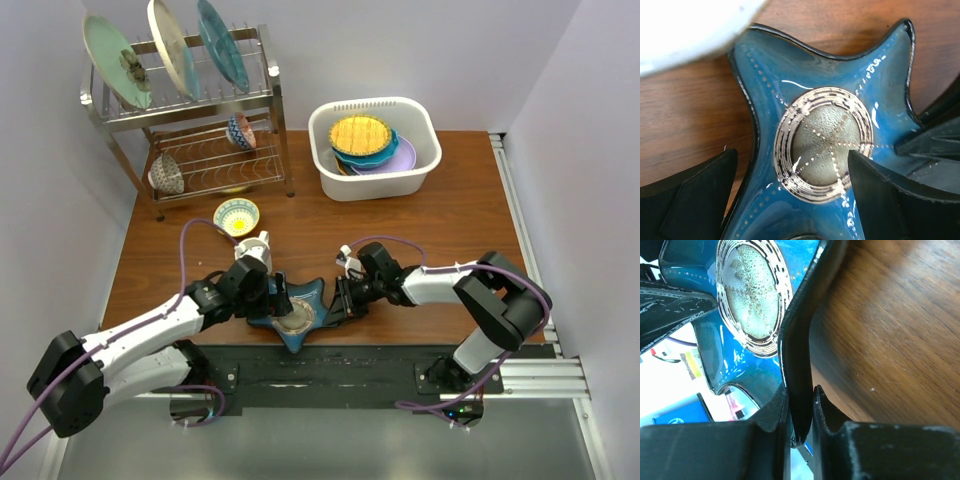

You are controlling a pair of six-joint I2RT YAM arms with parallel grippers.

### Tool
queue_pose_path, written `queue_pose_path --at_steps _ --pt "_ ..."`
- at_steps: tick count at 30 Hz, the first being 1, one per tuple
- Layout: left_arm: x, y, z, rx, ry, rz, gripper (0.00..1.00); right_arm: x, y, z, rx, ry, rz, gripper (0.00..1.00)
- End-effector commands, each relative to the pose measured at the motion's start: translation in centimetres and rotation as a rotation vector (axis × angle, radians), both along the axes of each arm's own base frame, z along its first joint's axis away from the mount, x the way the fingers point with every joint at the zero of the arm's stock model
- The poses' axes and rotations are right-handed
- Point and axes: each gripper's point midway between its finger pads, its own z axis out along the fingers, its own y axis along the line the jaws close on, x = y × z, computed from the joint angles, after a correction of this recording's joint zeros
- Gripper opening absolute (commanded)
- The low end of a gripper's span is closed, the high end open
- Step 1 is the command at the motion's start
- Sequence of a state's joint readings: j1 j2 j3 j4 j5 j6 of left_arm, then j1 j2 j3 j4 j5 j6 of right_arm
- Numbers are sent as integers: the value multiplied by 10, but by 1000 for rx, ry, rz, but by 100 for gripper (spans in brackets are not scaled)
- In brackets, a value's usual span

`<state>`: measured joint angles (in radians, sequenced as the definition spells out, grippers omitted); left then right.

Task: Place the plates into the plastic bin on the countertop
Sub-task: Pick up the plate from the corner of the board.

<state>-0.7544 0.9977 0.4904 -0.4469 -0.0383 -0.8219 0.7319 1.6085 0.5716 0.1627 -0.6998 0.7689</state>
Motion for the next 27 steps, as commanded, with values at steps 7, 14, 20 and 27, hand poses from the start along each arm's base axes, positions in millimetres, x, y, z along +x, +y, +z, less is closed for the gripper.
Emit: queue_pose_path --at_steps 7,14,20,27 --pt "8 -6 23 -37 -65 -9 95 15 -10 -8 -117 -16 -84 0" --pt "12 -3 40 -45 -110 5 95 20 -11 4 -130 -62 -64 0" --pt "19 -1 63 -58 -164 19 96 20 -18 11 -161 -91 -49 0" --pt "26 10 83 -3 -207 43 96 23 -26 23 -197 -141 -55 0"
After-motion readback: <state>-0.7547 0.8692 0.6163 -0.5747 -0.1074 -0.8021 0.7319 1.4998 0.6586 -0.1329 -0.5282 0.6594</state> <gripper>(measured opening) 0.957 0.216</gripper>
